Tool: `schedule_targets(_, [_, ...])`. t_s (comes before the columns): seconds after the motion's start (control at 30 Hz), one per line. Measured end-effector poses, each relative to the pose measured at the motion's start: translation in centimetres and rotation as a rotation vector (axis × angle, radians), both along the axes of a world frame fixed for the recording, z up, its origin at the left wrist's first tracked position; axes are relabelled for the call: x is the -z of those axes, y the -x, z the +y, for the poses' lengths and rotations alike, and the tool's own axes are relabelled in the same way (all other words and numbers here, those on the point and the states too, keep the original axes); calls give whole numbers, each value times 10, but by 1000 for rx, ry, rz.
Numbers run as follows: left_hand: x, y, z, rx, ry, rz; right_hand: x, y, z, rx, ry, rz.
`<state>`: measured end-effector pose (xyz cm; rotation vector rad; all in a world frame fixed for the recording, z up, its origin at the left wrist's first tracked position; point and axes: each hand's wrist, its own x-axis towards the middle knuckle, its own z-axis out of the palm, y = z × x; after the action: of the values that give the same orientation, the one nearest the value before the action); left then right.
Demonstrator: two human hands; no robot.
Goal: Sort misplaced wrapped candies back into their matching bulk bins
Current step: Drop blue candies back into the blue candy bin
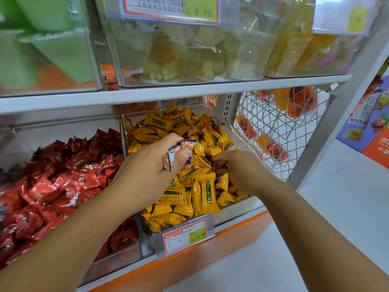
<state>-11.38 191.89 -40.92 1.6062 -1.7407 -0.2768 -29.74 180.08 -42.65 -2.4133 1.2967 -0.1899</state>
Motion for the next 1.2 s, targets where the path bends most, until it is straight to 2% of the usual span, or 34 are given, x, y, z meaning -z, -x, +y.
schedule_targets(0.17, [-3, -1, 2, 29, 12, 92, 1, 5, -3, 44, 24, -175])
schedule_targets(0.27, [-6, -2, 5, 15, 37, 173, -10, 10, -2, 60, 67, -200])
schedule_targets(0.33, [-8, -6, 9, -18, 48, 190, -21, 12, 1, 82, 114, -213])
schedule_targets(0.43, [-11, -16, 20, -41, 52, 192, -36, 11, 16, 99, 157, -334])
schedule_targets(0.57, [-14, -32, 41, -86, 24, 177, -40, -17, 54, -7, 173, -549])
schedule_targets(0.73, [-17, -65, 74, -245, 14, 139, -33, -76, 90, -138, 217, -776])
schedule_targets(0.93, [-27, -102, 114, -414, -19, 92, -19, -125, 103, -242, 162, -598])
schedule_targets(1.2, [-22, -162, 164, -595, -149, -15, -4, -138, 109, -297, 360, -409])
